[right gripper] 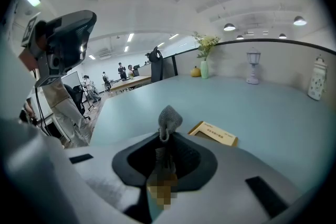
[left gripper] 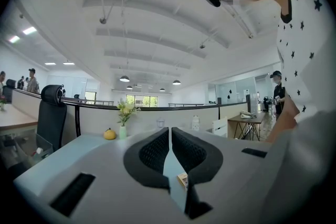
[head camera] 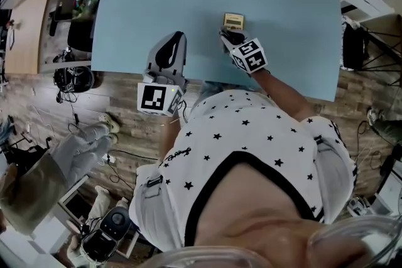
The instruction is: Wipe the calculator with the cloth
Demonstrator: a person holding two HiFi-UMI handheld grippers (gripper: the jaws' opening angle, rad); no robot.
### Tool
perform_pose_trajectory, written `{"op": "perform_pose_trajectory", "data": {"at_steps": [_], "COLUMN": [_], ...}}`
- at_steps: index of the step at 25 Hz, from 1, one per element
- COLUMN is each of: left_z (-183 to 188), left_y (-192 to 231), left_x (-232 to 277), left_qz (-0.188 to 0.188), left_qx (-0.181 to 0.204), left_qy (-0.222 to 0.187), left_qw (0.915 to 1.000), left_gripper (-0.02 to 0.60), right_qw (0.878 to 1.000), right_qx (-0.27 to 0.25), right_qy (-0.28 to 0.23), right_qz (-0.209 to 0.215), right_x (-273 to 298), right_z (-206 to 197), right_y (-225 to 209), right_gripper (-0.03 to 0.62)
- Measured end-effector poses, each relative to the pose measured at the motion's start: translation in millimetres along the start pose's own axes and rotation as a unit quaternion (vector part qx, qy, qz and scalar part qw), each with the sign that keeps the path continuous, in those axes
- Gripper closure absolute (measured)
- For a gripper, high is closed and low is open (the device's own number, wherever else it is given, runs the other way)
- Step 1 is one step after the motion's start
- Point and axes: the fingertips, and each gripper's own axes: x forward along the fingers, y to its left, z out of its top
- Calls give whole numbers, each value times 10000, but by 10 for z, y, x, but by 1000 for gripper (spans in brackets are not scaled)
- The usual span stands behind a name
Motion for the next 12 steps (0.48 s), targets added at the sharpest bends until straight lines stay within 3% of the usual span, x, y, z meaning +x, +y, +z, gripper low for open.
{"op": "perform_pose_trajectory", "data": {"at_steps": [12], "left_z": [-13], "left_y": [-107], "left_x": [87], "left_qz": [-200], "left_qx": [26], "left_qy": [18], "left_qw": [9998], "left_gripper": [541], "right_qw": [9995], "right_qx": [126], "right_qy": [-44], "right_qz": [-274], "right_x": [-119], "right_z": [-132], "right_y": [-146], "right_gripper": [539]}}
